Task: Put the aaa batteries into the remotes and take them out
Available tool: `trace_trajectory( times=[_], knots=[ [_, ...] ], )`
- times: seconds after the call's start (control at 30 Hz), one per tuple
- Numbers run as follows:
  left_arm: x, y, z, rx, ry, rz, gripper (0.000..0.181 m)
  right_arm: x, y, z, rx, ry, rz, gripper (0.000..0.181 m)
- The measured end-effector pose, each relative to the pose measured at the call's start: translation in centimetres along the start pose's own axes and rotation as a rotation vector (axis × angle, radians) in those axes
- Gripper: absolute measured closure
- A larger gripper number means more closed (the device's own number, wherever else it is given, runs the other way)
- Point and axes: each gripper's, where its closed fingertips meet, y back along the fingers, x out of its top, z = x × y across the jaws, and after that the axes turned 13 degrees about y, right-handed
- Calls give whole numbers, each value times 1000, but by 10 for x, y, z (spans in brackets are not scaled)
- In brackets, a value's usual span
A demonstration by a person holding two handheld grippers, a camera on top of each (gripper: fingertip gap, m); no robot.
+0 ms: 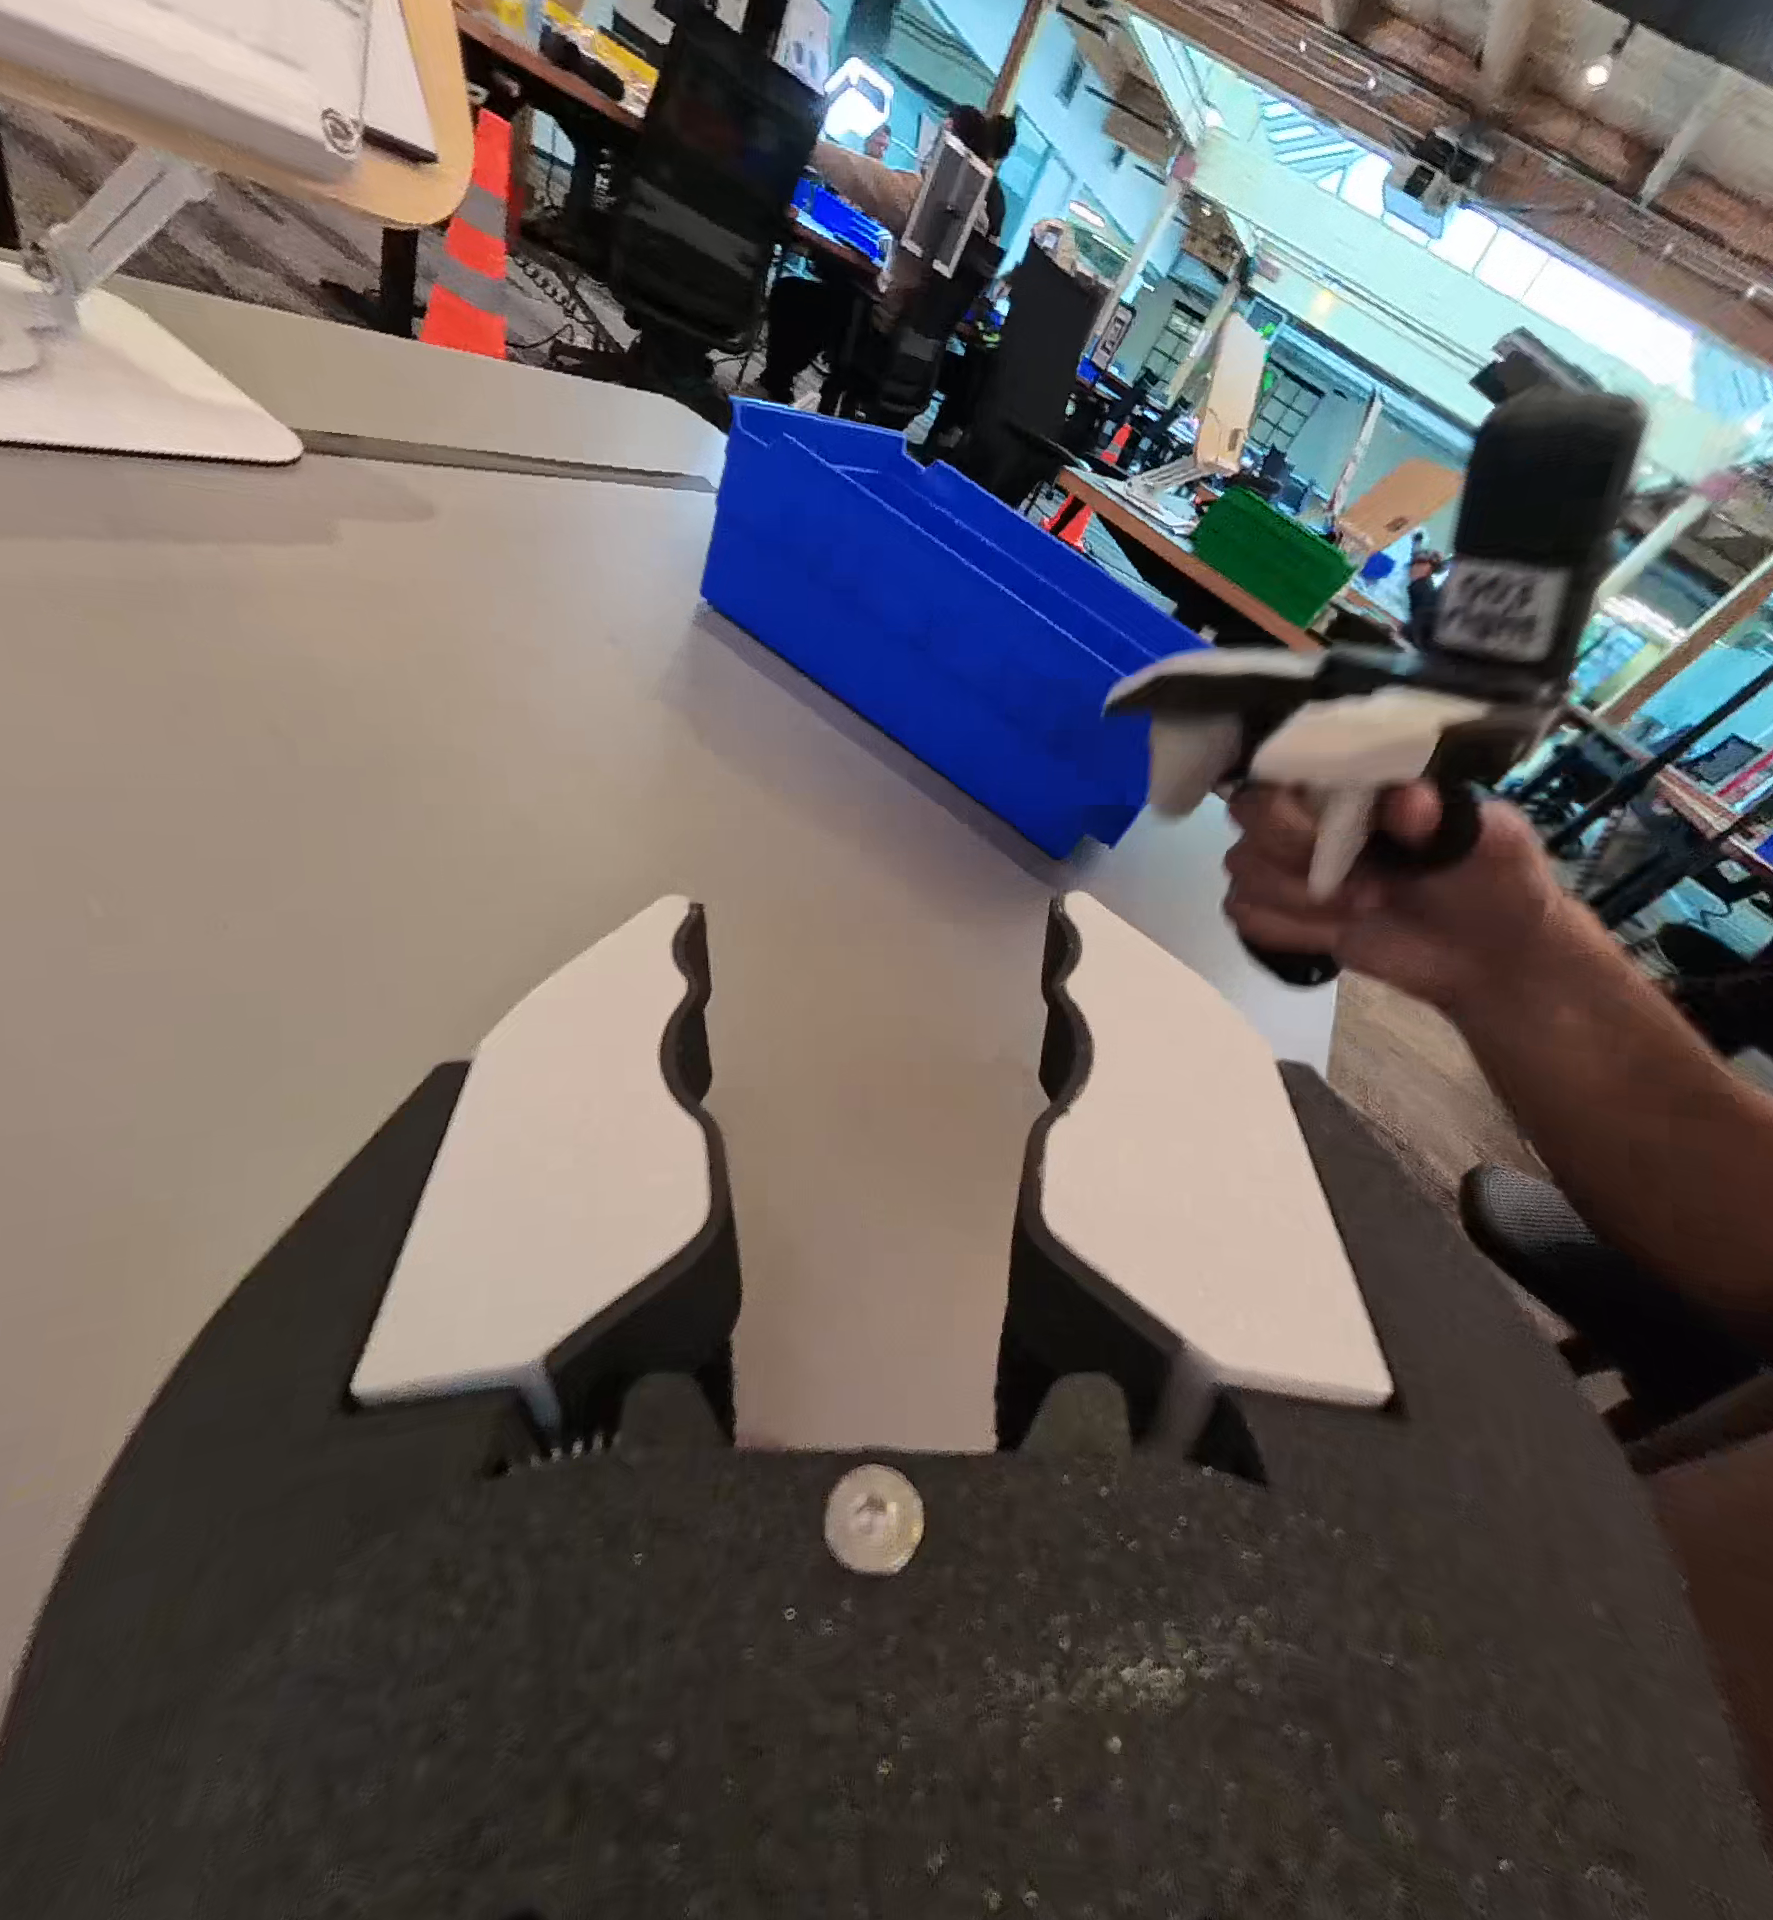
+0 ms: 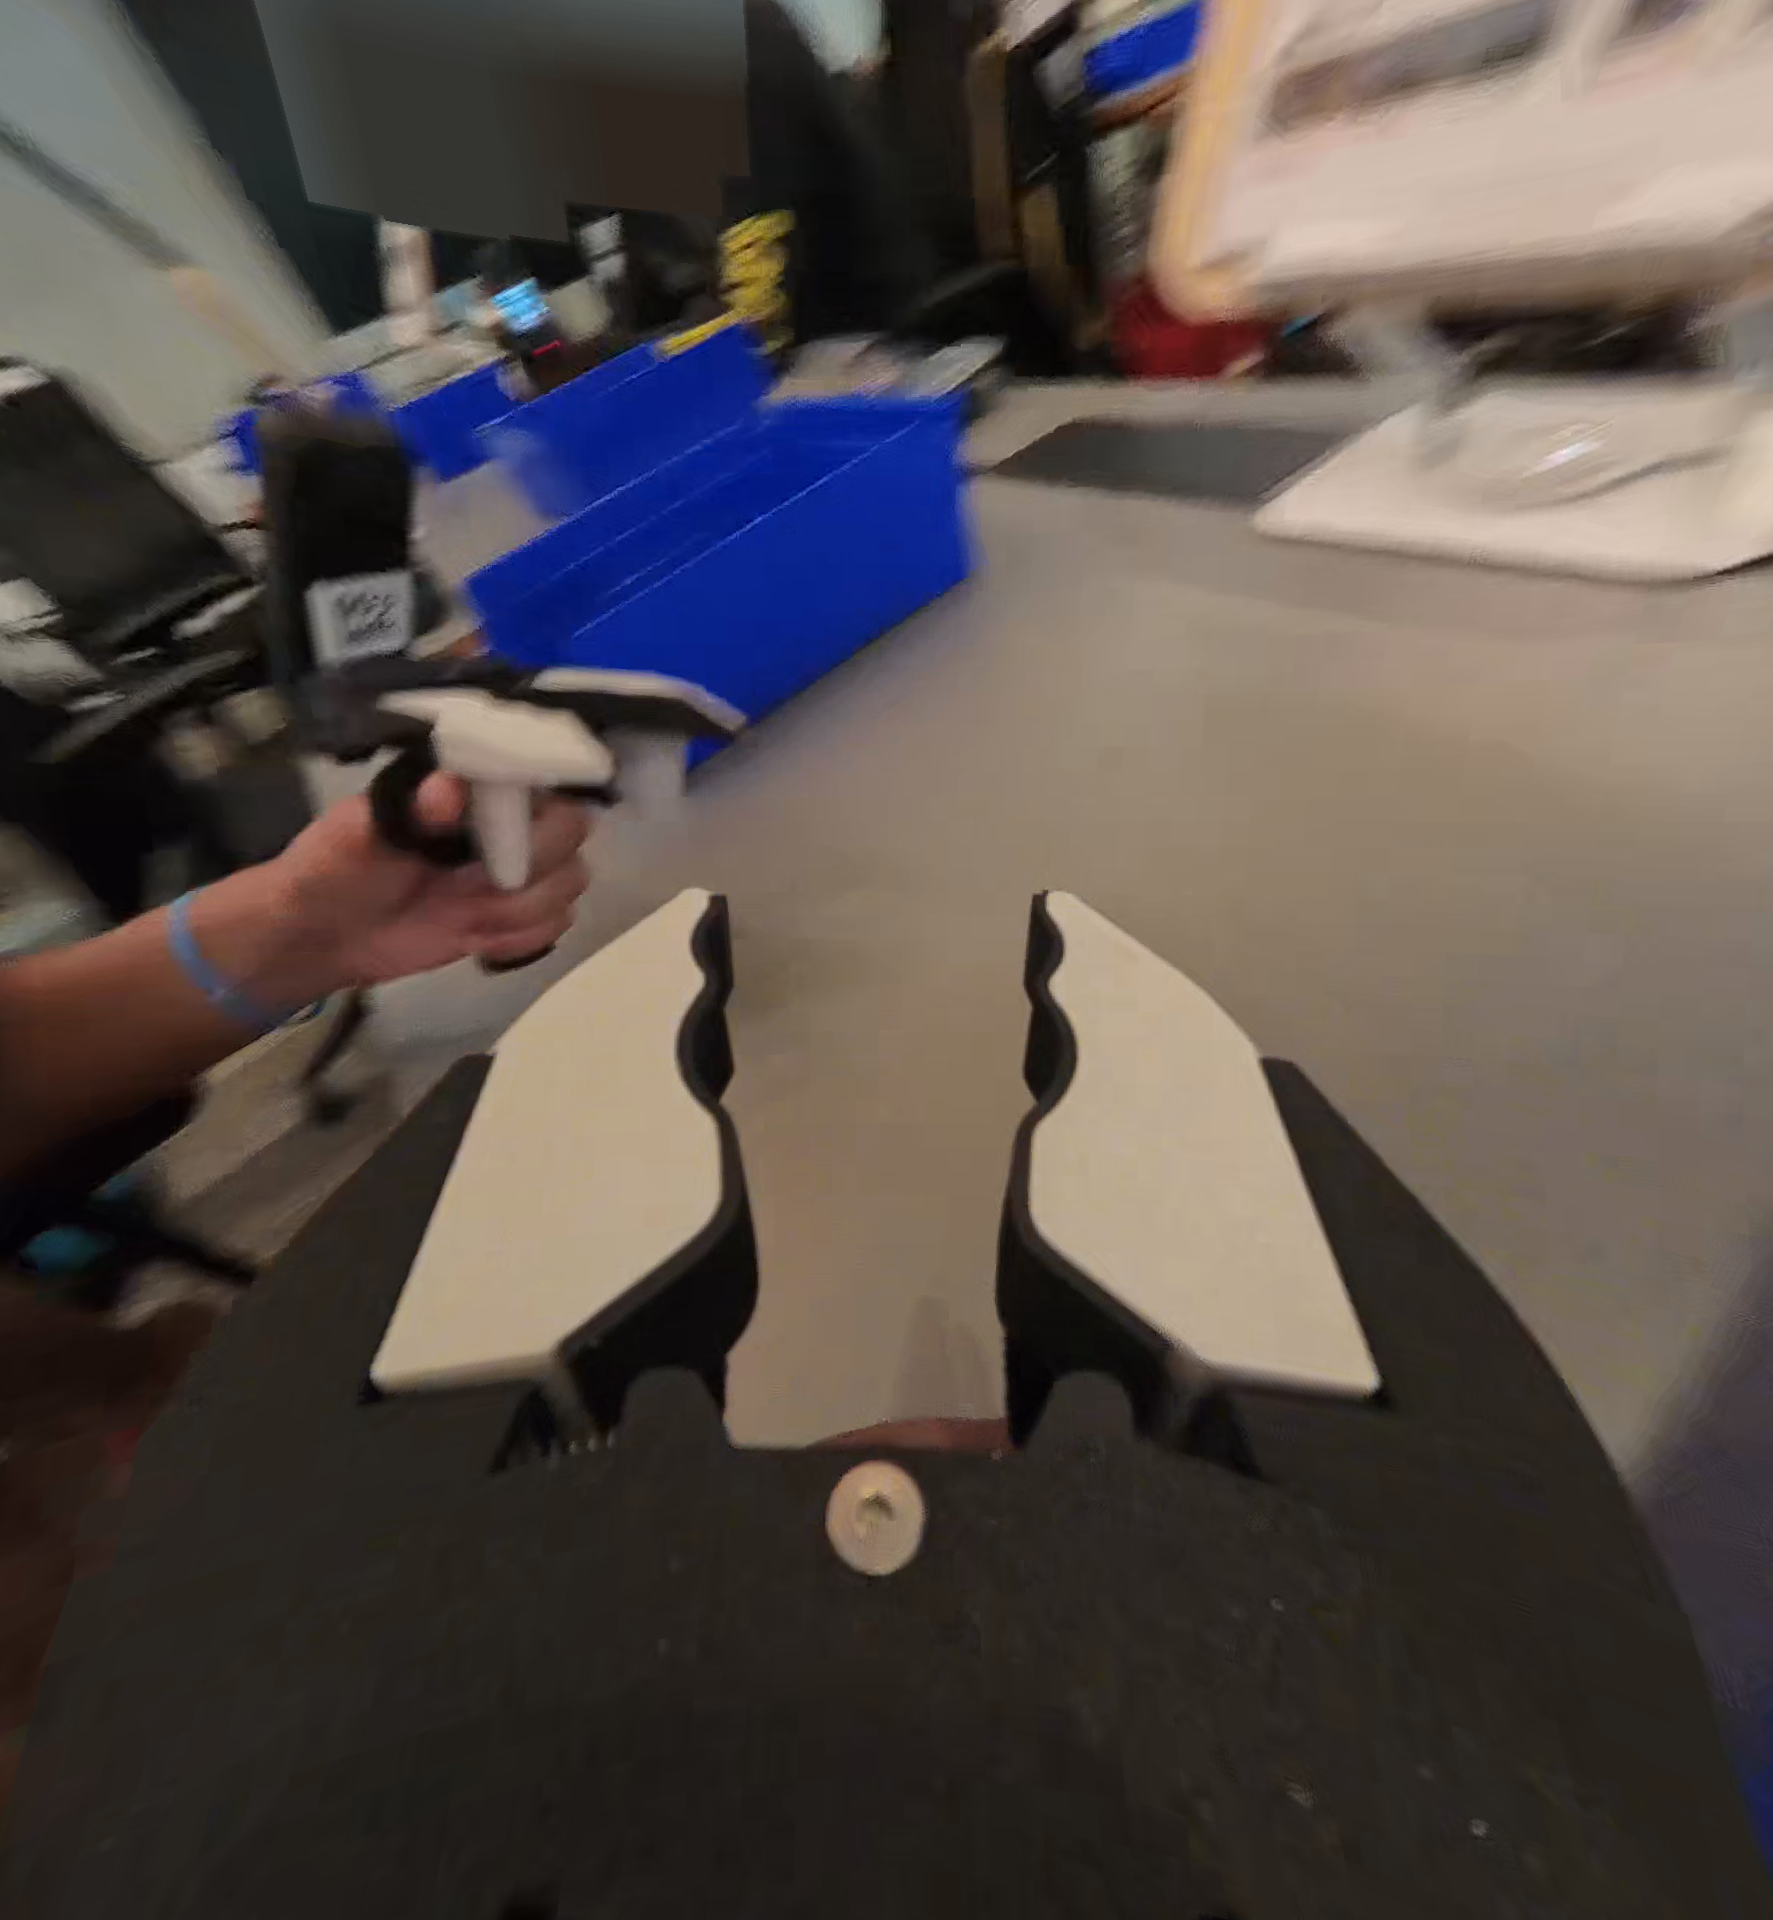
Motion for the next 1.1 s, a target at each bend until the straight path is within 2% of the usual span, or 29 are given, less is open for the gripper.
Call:
trace_trajectory(
  times=[0.07, 0.13, 0.23, 0.33, 0.43, 0.5, 0.6, 0.7, 0.83, 0.9, 1.1],
  knots=[
    [0, 13, 1, 66, -22, -1, 120, -21, -21, -24, 131, -65, -30, 126],
    [2, 28, -7, 180, -60, -31, 119, -25, -33, -30, 202, -100, -44, 127],
    [19, 63, -17, 315, -14, -19, 119, -34, -45, -20, 207, -66, -123, 128],
    [47, 113, -29, 440, 19, 0, 119, -35, -46, -11, 182, -27, -152, 129],
    [69, 160, -71, 639, -98, -106, 117, -35, -40, -12, 174, -9, -130, 131],
    [72, 176, -110, 726, -178, -264, 114, -38, -38, -17, 193, 8, -158, 131],
    [62, 176, -159, 728, -214, -499, 110, -35, -36, -24, 182, 72, -162, 132],
    [45, 166, -194, 700, -134, -662, 102, -33, -35, -34, 178, 75, -144, 135],
    [40, 154, -229, 761, -137, -717, 100, -33, -37, -42, 190, 21, -122, 136],
    [40, 147, -235, 751, -106, -698, 100, -33, -39, -41, 189, 9, -126, 136],
    [41, 156, -247, 814, -43, -691, 93, -32, -46, -38, 224, 18, -163, 138]
  ],
)
